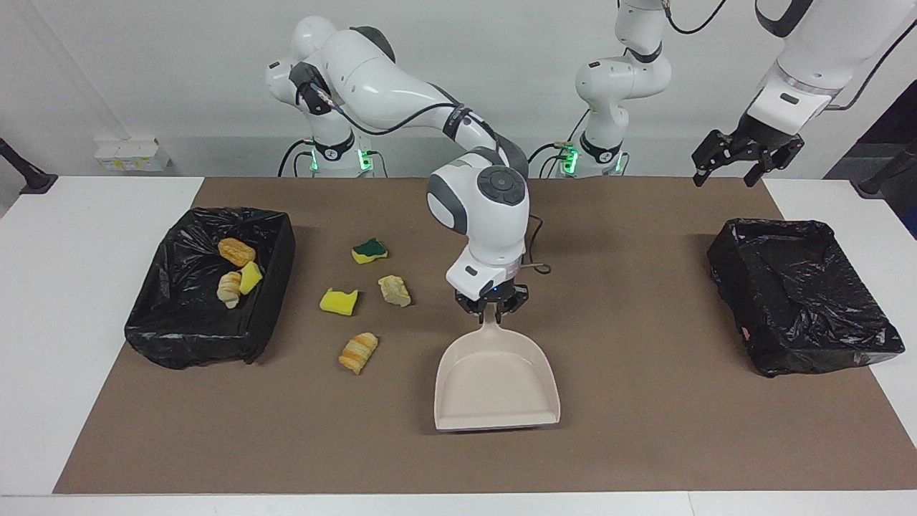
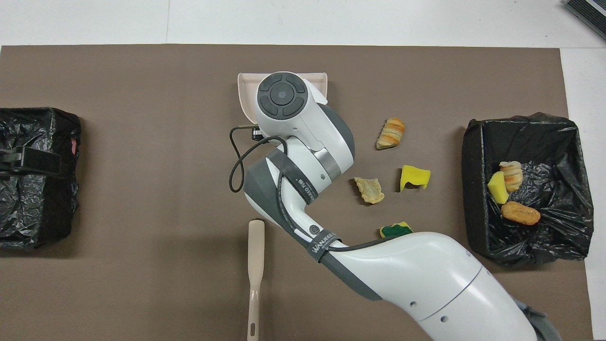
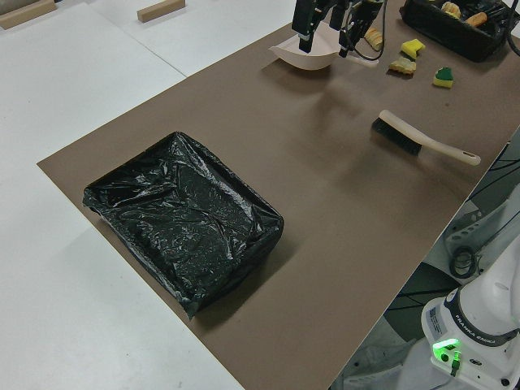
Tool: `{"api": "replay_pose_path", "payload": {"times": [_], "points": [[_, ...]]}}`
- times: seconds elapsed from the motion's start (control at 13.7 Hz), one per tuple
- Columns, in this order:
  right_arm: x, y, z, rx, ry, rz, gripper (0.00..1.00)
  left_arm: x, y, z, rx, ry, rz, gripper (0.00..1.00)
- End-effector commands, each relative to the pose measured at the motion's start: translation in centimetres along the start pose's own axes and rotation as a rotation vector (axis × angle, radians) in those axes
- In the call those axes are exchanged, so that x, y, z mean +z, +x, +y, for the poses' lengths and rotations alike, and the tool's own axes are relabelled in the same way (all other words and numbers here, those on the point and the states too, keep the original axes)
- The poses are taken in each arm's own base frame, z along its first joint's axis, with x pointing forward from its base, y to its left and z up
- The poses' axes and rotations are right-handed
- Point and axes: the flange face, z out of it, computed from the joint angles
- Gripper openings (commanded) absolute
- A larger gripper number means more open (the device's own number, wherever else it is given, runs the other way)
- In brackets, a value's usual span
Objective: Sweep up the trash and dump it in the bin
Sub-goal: 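Bring the empty dustpan back to the table center with the right gripper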
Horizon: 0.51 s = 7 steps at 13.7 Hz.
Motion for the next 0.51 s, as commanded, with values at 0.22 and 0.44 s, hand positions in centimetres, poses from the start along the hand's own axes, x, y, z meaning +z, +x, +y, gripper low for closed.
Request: {"api": "replay_pose_path", "payload": {"times": [0.22, 0.44], "points": [[0.6, -2.6, -4.1, 0.030, 0.040, -0.034, 0.00, 0.2, -1.0, -0.4, -0.010, 0.019, -0.011, 1.00], [1.0, -2.4, -3.5, 0.023, 0.032, -0.045, 0.09, 0.1, -1.1, -0.5, -0.011, 0.017, -0.011, 1.00]]}}
